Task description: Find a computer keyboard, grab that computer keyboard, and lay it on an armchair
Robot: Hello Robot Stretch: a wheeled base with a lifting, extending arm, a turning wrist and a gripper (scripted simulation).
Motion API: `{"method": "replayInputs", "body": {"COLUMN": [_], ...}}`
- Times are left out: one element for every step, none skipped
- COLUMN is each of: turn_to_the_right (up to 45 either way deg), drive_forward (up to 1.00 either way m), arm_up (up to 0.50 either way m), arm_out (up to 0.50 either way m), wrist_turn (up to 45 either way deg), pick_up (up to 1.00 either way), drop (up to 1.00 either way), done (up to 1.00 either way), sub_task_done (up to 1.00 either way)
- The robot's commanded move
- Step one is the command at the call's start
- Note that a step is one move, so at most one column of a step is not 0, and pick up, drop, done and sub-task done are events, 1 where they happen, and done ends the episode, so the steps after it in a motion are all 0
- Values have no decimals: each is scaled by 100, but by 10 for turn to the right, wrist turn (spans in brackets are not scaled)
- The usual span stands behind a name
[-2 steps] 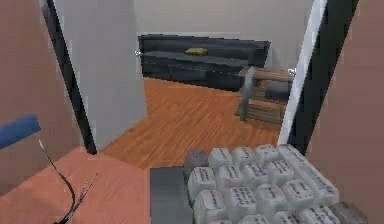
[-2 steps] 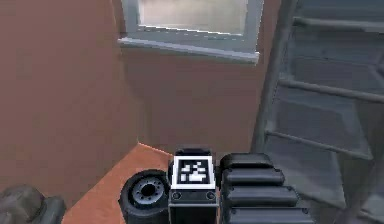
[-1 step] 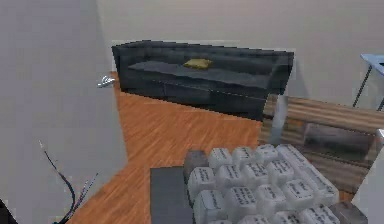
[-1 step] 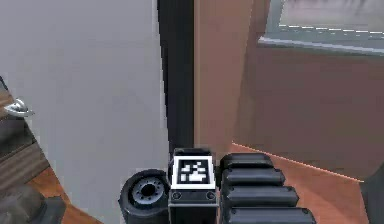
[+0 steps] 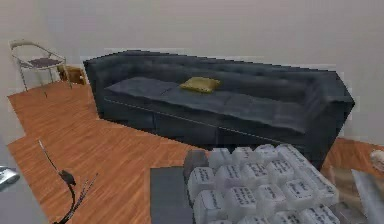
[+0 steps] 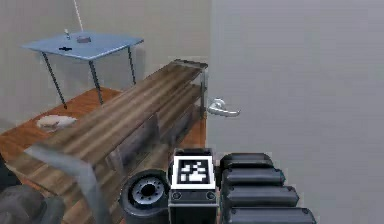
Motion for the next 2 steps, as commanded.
{"method": "replayInputs", "body": {"turn_to_the_right": [0,-270], "drive_forward": [50,0], "arm_up": [0,0], "arm_out": [0,0], "wrist_turn": [0,0], "pick_up": [0,0], "drop": [0,0], "done": [0,0], "sub_task_done": [0,0]}}
